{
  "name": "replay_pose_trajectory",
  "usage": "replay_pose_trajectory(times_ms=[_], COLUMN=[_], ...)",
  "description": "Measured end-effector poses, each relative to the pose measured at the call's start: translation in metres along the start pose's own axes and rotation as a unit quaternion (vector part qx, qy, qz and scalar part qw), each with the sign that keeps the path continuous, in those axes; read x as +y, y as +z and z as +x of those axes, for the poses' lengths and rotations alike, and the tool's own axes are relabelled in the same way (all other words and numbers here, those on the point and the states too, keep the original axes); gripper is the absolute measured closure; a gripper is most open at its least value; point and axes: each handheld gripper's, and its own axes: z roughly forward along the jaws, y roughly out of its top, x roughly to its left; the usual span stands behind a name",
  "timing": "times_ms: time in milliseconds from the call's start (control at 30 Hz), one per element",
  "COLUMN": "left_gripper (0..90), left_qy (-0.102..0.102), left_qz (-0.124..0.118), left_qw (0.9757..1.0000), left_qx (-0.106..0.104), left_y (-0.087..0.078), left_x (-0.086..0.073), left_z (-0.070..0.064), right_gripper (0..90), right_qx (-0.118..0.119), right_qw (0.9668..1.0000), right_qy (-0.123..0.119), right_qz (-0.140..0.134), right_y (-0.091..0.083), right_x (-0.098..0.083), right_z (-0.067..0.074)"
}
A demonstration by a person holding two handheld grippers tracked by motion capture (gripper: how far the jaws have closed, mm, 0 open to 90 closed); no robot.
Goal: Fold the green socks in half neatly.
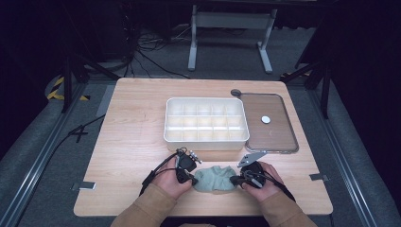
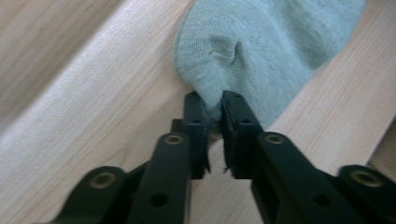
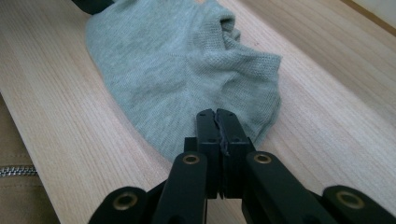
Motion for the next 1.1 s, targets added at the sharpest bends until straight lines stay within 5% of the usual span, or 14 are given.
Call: replay_pose_trajectory(times_ms=[367,500,600,900,1100], left_gripper=[84.8,84.8,84.7,84.8,84.8], left_qy=[-0.006,-0.007,-0.012,-0.037,-0.034], left_qz=[0.011,0.011,0.012,-0.004,-0.025], left_qw=[0.9999,0.9999,0.9998,0.9984,0.9974], left_qx=[0.010,0.002,0.000,-0.043,-0.058], left_y=[-0.014,-0.021,-0.028,-0.040,-0.043], left_x=[-0.010,-0.015,-0.021,-0.029,-0.027], left_z=[0.004,0.003,0.003,0.011,0.009], right_gripper=[89.7,89.7,89.7,89.7,89.8], right_qx=[0.014,0.033,0.040,0.053,0.052], right_qw=[0.9993,0.9980,0.9967,0.9966,0.9966], right_qy=[-0.004,-0.026,-0.057,-0.062,-0.064], right_qz=[-0.033,-0.048,-0.043,-0.009,-0.008], right_y=[-0.007,0.005,0.022,0.041,0.041], right_x=[0.011,0.024,0.036,0.041,0.041], right_z=[0.008,0.024,0.038,0.042,0.043])
